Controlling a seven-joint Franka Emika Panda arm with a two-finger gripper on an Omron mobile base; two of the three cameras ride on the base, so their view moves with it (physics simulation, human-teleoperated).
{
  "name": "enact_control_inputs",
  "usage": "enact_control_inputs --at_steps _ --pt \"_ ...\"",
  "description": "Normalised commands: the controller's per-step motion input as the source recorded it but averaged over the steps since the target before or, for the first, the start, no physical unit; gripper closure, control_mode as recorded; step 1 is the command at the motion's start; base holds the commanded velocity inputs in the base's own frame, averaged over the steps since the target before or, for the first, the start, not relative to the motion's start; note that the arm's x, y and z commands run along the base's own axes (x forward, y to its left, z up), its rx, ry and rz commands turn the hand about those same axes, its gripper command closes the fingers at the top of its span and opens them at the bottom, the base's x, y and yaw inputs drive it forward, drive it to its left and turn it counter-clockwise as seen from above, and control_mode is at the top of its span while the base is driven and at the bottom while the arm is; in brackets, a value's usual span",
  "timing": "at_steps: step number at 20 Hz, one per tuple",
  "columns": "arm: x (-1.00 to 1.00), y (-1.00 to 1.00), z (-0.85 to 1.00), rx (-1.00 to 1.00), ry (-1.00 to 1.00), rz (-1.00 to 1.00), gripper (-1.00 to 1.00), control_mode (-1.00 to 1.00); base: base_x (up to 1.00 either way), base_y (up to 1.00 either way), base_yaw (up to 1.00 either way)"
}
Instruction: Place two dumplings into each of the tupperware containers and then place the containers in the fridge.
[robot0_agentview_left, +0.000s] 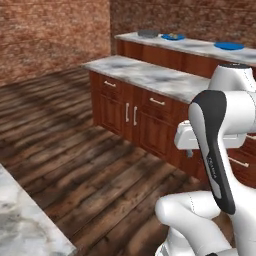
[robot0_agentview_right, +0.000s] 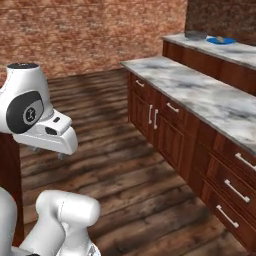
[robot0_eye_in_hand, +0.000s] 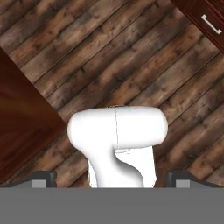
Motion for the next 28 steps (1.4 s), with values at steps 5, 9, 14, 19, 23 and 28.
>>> enact_control_inputs --at_steps 5,9,14,19,23,28 --pt "0.0 0.0 0.0 0.0 0.0 0.0 -1.0 1.0 1.0 -0.77 0.22" --pt "0.0 0.0 0.0 0.0 0.0 0.0 -1.0 1.0 1.0 0.17 0.29" --pt "0.0 0.0 0.0 0.0 0.0 0.0 -1.0 1.0 1.0 0.76 0.24" --pt "0.0 0.0 0.0 0.0 0.0 0.0 -1.0 1.0 1.0 0.52 0.18" --pt "0.0 0.0 0.0 0.0 0.0 0.0 -1.0 1.0 1.0 0.35 0.12" --pt "0.0 0.0 0.0 0.0 0.0 0.0 -1.0 1.0 1.0 0.51 0.09"
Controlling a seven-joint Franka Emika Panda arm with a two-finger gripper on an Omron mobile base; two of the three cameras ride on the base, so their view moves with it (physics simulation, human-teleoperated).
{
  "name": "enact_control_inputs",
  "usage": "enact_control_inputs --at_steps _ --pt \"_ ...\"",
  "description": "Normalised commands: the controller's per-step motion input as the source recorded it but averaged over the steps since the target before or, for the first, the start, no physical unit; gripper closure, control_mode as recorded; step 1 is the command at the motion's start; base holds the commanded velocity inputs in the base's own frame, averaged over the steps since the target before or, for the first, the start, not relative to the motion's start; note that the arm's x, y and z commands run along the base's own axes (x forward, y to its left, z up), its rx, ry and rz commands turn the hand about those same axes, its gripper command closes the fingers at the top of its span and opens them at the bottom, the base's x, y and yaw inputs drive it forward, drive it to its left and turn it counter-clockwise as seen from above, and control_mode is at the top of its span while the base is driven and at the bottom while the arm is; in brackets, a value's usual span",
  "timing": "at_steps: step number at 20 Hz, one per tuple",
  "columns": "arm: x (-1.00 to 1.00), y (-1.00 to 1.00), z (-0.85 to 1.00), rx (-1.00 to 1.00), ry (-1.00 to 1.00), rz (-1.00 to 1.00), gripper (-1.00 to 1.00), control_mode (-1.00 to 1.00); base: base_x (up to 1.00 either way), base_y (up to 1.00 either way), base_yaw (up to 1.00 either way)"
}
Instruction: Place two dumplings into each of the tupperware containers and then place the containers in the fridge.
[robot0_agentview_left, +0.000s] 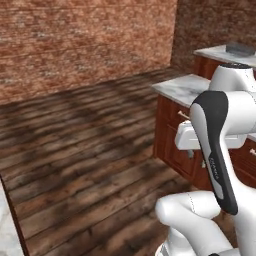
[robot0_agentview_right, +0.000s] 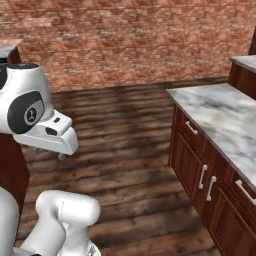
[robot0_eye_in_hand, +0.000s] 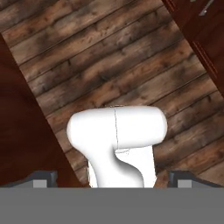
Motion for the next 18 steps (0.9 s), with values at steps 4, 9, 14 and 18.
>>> enact_control_inputs --at_steps 4,9,14,18 --pt "0.0 0.0 0.0 0.0 0.0 0.0 -1.0 1.0 1.0 0.55 0.07" --pt "0.0 0.0 0.0 0.0 0.0 0.0 -1.0 1.0 1.0 0.62 0.07" --pt "0.0 0.0 0.0 0.0 0.0 0.0 -1.0 1.0 1.0 0.35 0.04" --pt "0.0 0.0 0.0 0.0 0.0 0.0 -1.0 1.0 1.0 0.05 0.0"
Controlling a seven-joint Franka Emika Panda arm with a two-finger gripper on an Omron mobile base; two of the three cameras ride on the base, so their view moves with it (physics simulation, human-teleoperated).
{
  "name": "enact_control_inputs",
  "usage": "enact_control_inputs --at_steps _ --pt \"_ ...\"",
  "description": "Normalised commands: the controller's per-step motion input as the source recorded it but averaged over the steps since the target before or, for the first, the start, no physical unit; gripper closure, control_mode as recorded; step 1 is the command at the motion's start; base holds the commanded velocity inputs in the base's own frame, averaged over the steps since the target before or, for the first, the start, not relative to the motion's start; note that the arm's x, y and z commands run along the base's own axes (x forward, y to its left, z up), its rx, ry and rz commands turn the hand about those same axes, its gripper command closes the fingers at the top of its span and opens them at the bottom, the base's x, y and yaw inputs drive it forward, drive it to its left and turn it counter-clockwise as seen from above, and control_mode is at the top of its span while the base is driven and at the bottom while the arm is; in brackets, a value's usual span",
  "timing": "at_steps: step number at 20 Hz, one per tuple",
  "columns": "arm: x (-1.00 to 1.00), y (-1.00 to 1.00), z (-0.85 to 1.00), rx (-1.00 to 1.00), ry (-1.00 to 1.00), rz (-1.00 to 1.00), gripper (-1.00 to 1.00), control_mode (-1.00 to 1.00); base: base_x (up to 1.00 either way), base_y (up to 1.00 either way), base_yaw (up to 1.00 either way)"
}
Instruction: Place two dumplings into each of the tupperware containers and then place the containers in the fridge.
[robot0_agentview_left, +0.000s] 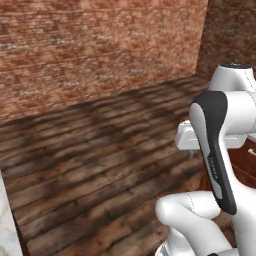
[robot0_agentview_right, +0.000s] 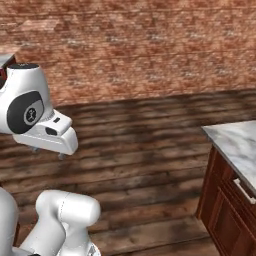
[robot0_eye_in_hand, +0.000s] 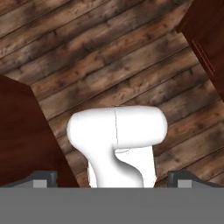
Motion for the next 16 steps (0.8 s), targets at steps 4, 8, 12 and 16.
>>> enact_control_inputs --at_steps 4,8,12,16 --pt "0.0 0.0 0.0 0.0 0.0 0.0 -1.0 1.0 1.0 0.19 0.0" --pt "0.0 0.0 0.0 0.0 0.0 0.0 -1.0 1.0 1.0 0.46 0.0" --pt "0.0 0.0 0.0 0.0 0.0 0.0 -1.0 1.0 1.0 0.73 0.0" --pt "0.0 0.0 0.0 0.0 0.0 0.0 -1.0 1.0 1.0 0.88 0.0"
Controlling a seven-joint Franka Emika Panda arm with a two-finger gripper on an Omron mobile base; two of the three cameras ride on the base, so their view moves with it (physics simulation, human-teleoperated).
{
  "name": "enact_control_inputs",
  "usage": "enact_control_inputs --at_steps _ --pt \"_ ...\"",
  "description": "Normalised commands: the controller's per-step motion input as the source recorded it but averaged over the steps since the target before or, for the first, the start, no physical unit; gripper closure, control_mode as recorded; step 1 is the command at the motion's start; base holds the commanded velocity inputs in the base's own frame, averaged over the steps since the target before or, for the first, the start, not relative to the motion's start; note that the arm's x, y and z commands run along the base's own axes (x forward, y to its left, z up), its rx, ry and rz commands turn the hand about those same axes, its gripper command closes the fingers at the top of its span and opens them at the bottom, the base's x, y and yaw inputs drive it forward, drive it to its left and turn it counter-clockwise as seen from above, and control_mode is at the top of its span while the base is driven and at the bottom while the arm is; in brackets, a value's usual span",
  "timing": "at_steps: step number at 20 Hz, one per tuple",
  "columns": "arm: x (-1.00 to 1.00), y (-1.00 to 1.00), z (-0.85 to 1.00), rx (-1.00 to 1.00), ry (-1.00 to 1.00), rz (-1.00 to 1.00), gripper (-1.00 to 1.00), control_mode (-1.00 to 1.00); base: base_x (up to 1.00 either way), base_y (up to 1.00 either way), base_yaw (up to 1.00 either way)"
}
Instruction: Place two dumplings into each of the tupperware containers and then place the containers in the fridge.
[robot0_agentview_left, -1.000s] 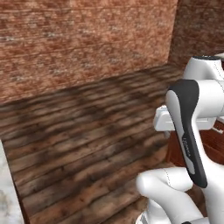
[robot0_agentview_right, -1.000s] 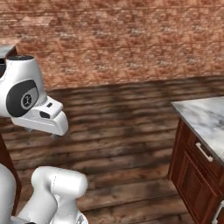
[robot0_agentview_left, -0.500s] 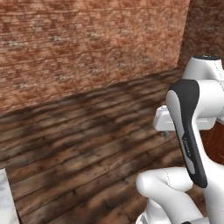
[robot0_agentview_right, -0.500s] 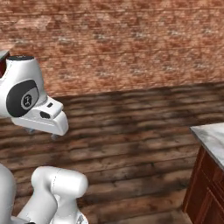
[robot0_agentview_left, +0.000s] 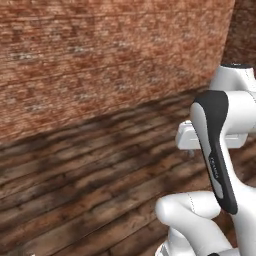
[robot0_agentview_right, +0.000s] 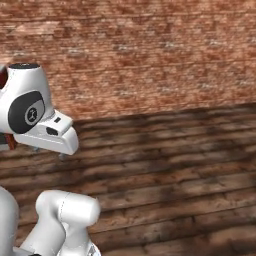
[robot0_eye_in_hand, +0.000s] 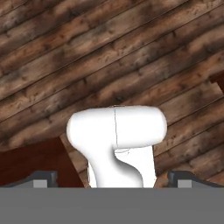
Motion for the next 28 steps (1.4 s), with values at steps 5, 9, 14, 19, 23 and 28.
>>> enact_control_inputs --at_steps 5,9,14,19,23,28 --pt "0.0 0.0 0.0 0.0 0.0 0.0 -1.0 1.0 1.0 0.91 -0.12" --pt "0.0 0.0 0.0 0.0 0.0 0.0 -1.0 1.0 1.0 1.0 -0.31" --pt "0.0 0.0 0.0 0.0 0.0 0.0 -1.0 1.0 1.0 1.0 -0.47" --pt "0.0 0.0 0.0 0.0 0.0 0.0 -1.0 1.0 1.0 0.88 -0.62" --pt "0.0 0.0 0.0 0.0 0.0 0.0 -1.0 1.0 1.0 0.84 -0.64" --pt "0.0 0.0 0.0 0.0 0.0 0.0 -1.0 1.0 1.0 0.87 -0.59"
